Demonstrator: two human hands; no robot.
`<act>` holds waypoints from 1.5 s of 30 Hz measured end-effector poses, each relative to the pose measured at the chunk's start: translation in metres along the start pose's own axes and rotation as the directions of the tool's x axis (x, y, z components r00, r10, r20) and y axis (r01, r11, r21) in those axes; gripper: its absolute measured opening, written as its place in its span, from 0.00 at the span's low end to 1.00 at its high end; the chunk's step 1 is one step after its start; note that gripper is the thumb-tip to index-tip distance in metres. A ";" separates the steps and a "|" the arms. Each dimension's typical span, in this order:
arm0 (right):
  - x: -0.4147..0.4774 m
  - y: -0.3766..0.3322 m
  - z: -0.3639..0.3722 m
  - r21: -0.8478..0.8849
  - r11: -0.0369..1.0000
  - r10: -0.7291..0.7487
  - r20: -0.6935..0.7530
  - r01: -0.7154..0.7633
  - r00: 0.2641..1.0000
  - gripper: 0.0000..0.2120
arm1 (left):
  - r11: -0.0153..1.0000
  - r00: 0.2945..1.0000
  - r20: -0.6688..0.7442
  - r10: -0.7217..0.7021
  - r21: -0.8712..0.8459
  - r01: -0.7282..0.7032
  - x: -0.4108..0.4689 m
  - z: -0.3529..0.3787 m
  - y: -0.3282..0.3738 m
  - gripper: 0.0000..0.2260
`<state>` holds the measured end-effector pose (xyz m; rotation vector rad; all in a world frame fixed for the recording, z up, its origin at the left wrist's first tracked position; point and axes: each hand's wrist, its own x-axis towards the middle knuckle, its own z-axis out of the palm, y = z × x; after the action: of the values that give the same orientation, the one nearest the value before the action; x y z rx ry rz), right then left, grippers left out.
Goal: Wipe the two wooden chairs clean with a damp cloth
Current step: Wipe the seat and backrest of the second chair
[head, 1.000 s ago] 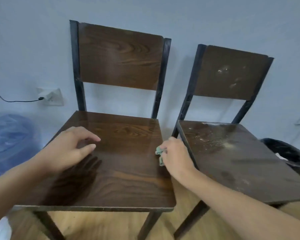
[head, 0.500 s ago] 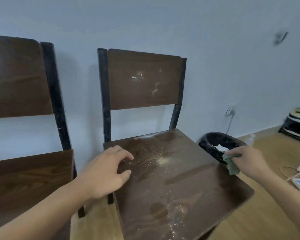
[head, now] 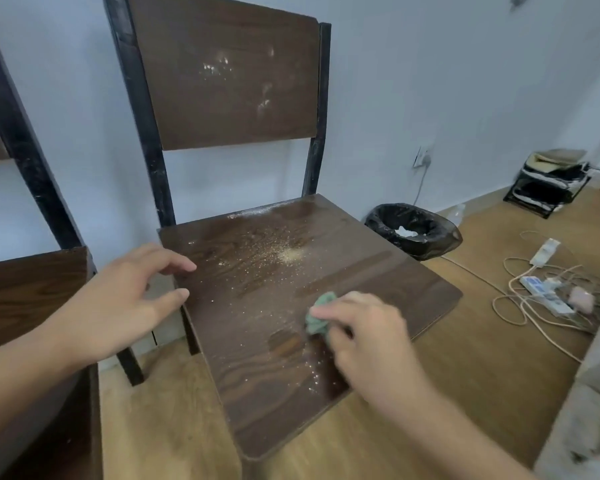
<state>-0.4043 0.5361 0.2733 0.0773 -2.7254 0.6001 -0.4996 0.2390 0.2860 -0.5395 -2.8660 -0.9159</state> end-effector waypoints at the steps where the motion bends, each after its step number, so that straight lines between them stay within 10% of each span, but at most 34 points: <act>1: -0.010 -0.021 0.008 0.022 0.998 -0.054 0.002 0.054 0.999 0.17 | 1.000 1.000 -0.005 0.001 -0.010 -0.001 -0.001 -0.002 0.000 0.10; 9: -0.053 -0.114 0.021 0.328 0.872 -0.404 0.064 0.363 0.913 0.19 | 0.998 0.999 -0.044 -0.024 -0.054 0.022 -0.013 -0.022 0.009 0.07; 17: -0.051 -0.030 0.005 0.087 0.900 -0.431 0.030 0.428 0.902 0.17 | 0.997 0.998 -0.029 -0.047 -0.056 0.045 -0.012 -0.010 0.027 0.05; 26: 0.024 0.159 -0.081 -0.215 0.964 0.132 -0.115 -0.155 0.984 0.15 | 0.998 0.997 -0.026 -0.069 -0.007 0.069 -0.007 -0.008 0.023 0.04; 34: 0.083 0.142 -0.045 -0.031 0.975 0.214 -0.108 -0.218 0.971 0.14 | 0.996 0.995 -0.046 -0.086 0.035 0.088 0.000 0.000 0.012 0.04; 45: 0.016 -0.067 0.035 0.337 0.878 -0.413 0.176 0.339 0.894 0.17 | 0.990 0.989 -0.035 -0.143 0.006 0.143 0.001 -0.003 0.012 0.07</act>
<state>-0.4219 0.4606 0.2761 0.7930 -2.7049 0.9254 -0.4967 0.2466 0.2952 -0.3174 -2.9063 -0.9230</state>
